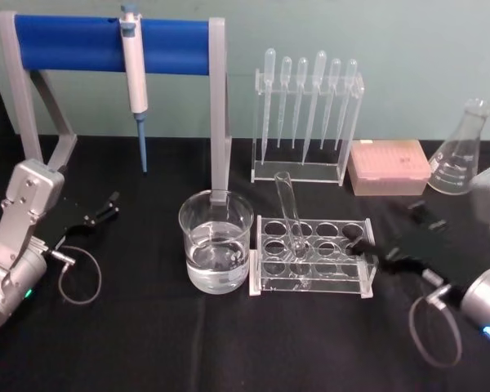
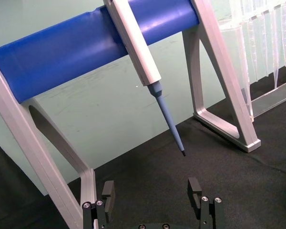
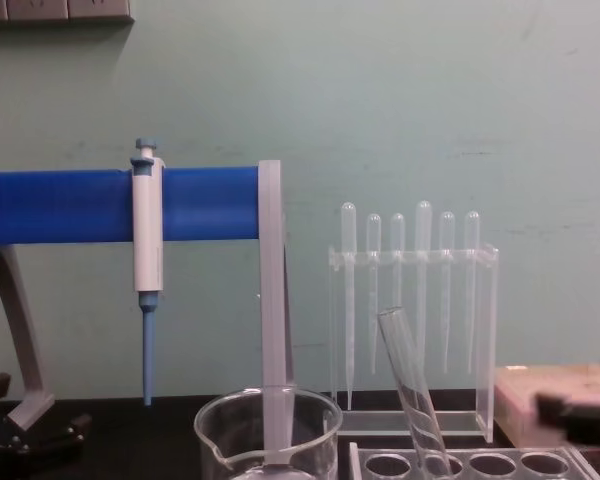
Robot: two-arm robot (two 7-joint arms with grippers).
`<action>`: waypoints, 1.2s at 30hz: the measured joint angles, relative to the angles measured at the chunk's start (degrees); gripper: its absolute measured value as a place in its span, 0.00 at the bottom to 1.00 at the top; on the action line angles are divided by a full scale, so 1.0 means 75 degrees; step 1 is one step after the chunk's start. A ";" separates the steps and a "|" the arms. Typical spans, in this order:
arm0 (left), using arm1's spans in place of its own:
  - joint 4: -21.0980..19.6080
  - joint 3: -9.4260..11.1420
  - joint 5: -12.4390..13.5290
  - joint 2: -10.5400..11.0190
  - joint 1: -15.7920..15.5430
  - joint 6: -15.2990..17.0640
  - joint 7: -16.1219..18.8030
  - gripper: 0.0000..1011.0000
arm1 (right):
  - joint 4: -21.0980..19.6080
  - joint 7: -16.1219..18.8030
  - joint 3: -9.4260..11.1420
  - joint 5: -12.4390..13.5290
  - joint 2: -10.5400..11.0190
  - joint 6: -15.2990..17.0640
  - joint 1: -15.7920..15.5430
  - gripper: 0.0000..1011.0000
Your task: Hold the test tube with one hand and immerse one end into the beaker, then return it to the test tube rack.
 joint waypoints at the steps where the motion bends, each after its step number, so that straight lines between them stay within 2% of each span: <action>1: 0.0000 0.0000 0.0000 0.0000 0.0000 0.0000 -0.0001 0.99 | 0.0037 -0.0093 0.0104 -0.0006 -0.0044 -0.0081 -0.0034 0.99; 4: 0.0000 0.0000 0.0000 0.0000 0.0000 0.0000 0.0000 0.99 | 0.0389 -0.0684 0.0475 -0.0233 -0.0390 -0.0577 -0.0107 0.99; 8: 0.0000 0.0000 0.0000 0.0000 0.0000 0.0000 0.0000 0.99 | 0.1000 -0.1313 0.0660 -0.0601 -0.0868 -0.1262 -0.0013 0.99; 11: 0.0000 0.0000 0.0000 0.0000 0.0000 0.0000 0.0000 0.99 | 0.1503 -0.1539 0.0680 -0.0783 -0.1149 -0.1595 0.0144 0.99; 17: 0.0000 0.0000 0.0000 0.0000 0.0000 0.0000 0.0000 0.99 | 0.2352 -0.1594 0.0487 -0.1067 -0.1485 -0.1788 0.0433 0.99; 22: 0.0000 0.0000 0.0000 0.0000 0.0000 0.0000 -0.0001 0.99 | 0.2681 -0.1431 0.0377 -0.1176 -0.1608 -0.1700 0.0573 0.99; 36: 0.0000 0.0000 0.0000 0.0000 0.0000 0.0000 0.0000 0.99 | 0.2638 -0.1428 0.0384 -0.1166 -0.1585 -0.1705 0.0556 0.99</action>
